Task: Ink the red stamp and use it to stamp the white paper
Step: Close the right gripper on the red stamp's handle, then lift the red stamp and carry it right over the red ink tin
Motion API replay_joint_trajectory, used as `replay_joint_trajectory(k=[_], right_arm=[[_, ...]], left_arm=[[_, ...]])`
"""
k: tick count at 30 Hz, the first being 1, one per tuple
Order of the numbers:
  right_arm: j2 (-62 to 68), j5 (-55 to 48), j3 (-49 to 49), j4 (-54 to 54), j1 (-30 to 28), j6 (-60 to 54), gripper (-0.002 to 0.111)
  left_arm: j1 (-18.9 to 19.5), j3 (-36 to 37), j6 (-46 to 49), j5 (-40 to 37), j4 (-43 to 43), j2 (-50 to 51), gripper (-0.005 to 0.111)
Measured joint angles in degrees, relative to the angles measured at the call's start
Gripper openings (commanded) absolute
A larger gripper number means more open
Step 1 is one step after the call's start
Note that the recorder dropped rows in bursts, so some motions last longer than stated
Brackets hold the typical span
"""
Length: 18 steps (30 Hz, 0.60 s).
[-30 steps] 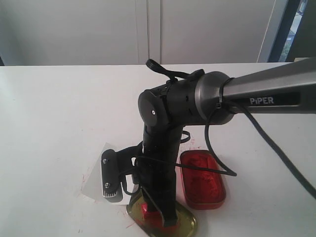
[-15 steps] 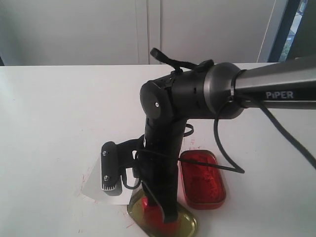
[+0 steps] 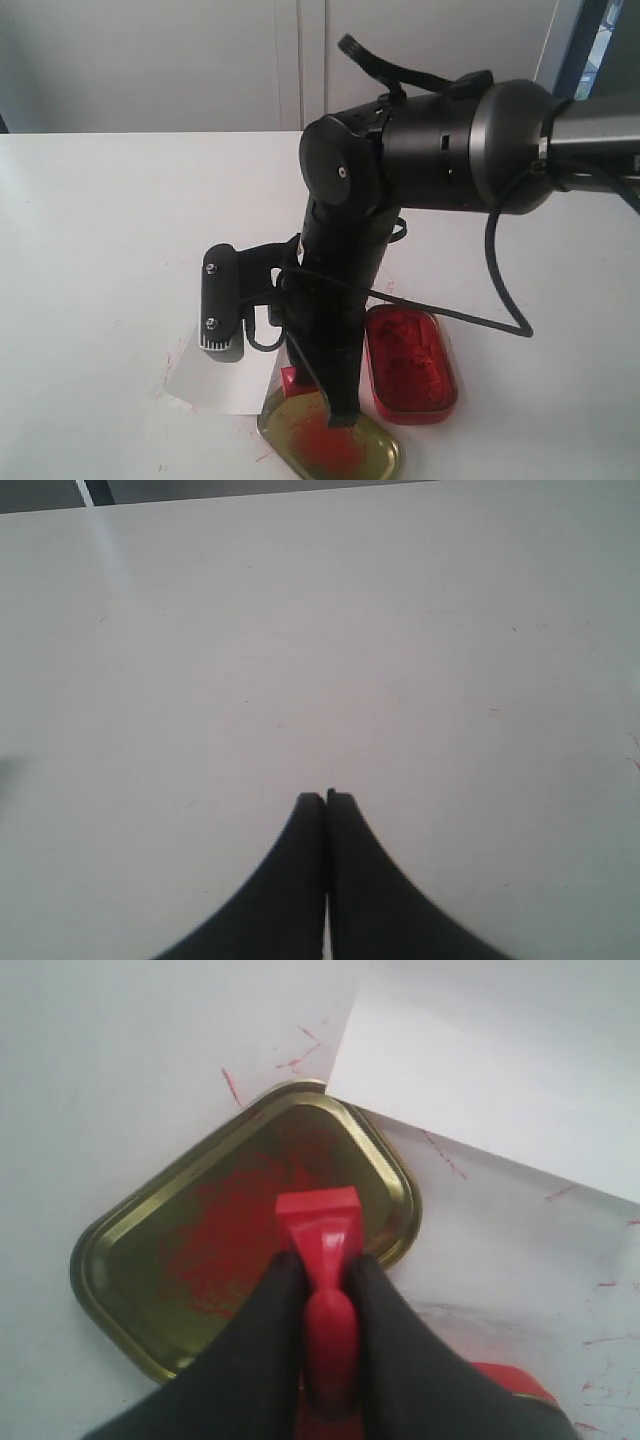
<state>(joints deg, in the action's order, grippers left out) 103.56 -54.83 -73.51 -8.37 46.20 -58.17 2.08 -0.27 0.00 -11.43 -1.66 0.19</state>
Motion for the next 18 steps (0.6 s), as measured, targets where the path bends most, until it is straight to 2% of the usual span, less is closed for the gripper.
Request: replay_joint_trajectory(k=[8,18], right_arm=[[0.0,0.0,0.0,0.14,0.0,2.98,0.0],[0.0,0.0,0.0,0.86,0.0,13.49,0.0]], left_arm=[[0.0,0.0,0.0,0.0,0.0,0.0,0.0],[0.0,0.0,0.0,0.0,0.0,0.0,0.0]])
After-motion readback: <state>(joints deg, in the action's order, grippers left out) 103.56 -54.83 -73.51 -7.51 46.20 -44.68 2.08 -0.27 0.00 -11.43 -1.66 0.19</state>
